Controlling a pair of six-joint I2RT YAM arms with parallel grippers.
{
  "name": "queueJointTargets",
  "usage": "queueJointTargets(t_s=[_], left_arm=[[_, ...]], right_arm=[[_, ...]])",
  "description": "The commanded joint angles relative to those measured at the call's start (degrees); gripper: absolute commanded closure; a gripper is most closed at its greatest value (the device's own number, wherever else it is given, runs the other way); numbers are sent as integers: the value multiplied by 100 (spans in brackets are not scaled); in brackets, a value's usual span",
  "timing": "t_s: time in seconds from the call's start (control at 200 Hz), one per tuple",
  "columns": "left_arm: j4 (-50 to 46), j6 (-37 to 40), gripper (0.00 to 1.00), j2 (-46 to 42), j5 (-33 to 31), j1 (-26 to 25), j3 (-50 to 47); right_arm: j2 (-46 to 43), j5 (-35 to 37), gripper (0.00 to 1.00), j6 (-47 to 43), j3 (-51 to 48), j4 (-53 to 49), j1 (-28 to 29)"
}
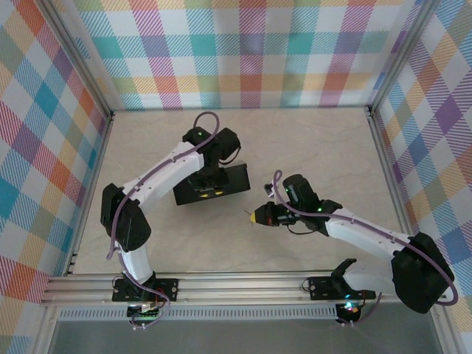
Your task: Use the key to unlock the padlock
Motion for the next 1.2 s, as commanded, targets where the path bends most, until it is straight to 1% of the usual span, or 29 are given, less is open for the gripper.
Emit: queueJointTargets(t_s=[0.0, 0.115, 0.215, 0.39, 0.6, 0.74, 1.0, 1.075, 1.155, 1.2], left_arm=[[-611, -331, 99, -123, 717, 105, 331], [-803, -464, 99, -92, 1021, 114, 569], [-882, -594, 99, -122, 1219, 115, 563], [-1143, -555, 99, 24, 1307, 157, 649], [-1476, -529, 98, 351, 1412, 184, 1469], [-1288, -552, 99, 348, 1815, 233, 1122], [-1027, -710, 99, 245, 2228, 229, 768], [-778, -854, 99, 166, 2556, 229, 564], [-868, -838, 98, 217, 2643, 220, 756], [-1028, -745, 95, 306, 2602, 224, 964]], right_arm=[[-258, -253, 100, -243, 350, -504, -21], [-300, -316, 100, -289, 411, -602, -28], [-211, -393, 100, -227, 405, -436, -28], [63, -539, 100, -110, 458, -72, -29], [57, -520, 100, -136, 555, -144, -29], [61, -529, 100, -123, 630, -242, -28], [-157, -404, 99, -148, 778, -734, -29], [-209, -372, 99, -45, 785, -813, -30], [-291, -438, 100, 103, 875, -937, -21], [-377, -413, 100, 161, 915, -1036, -16]])
